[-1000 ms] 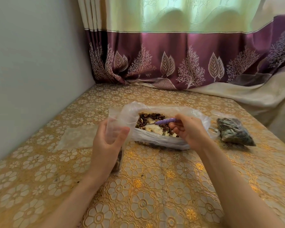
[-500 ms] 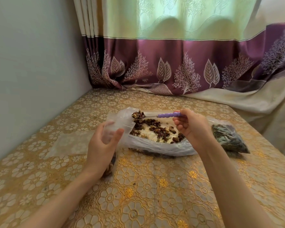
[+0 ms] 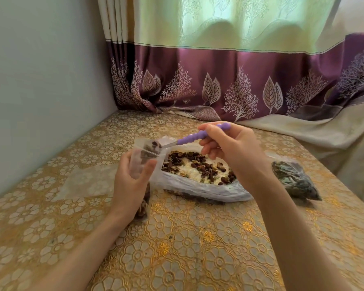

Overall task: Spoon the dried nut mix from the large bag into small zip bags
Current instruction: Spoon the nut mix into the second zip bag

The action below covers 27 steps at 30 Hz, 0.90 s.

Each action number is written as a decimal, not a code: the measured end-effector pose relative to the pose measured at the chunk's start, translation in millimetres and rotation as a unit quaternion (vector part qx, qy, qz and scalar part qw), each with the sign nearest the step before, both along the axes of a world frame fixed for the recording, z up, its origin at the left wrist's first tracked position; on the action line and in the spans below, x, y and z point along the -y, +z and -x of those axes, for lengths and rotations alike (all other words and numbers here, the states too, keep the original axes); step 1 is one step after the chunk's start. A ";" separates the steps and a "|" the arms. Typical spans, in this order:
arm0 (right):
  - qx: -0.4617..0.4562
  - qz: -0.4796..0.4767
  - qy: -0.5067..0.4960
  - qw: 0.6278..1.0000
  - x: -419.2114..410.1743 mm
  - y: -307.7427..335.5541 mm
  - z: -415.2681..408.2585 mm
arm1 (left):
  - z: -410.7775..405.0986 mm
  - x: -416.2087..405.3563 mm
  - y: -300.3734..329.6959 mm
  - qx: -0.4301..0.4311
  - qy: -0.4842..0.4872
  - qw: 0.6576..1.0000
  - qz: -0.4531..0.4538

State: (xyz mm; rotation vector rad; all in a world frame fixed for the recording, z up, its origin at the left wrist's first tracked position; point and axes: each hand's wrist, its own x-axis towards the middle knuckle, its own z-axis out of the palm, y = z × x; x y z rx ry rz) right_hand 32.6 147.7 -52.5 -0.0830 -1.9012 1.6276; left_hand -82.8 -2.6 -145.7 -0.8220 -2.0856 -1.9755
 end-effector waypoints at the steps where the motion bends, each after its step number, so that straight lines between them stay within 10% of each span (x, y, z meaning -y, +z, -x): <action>1: 0.005 -0.017 0.005 1.000 2.4 -0.1 1.0 | -0.5 0.9 0.7 0.002 0.000 1.000 -0.006; 14: -0.040 0.098 -0.075 0.992 -15.1 -8.1 -1.2 | -3.8 7.2 1.2 0.022 -0.003 1.000 0.008; 21: 0.027 -0.082 -0.334 0.939 -48.7 -30.4 -4.2 | -3.0 10.6 -0.7 0.078 -0.010 0.996 0.028; 27: 0.071 0.000 -0.320 0.945 -60.4 -48.8 1.7 | -7.0 10.4 2.2 0.087 -0.016 0.996 0.017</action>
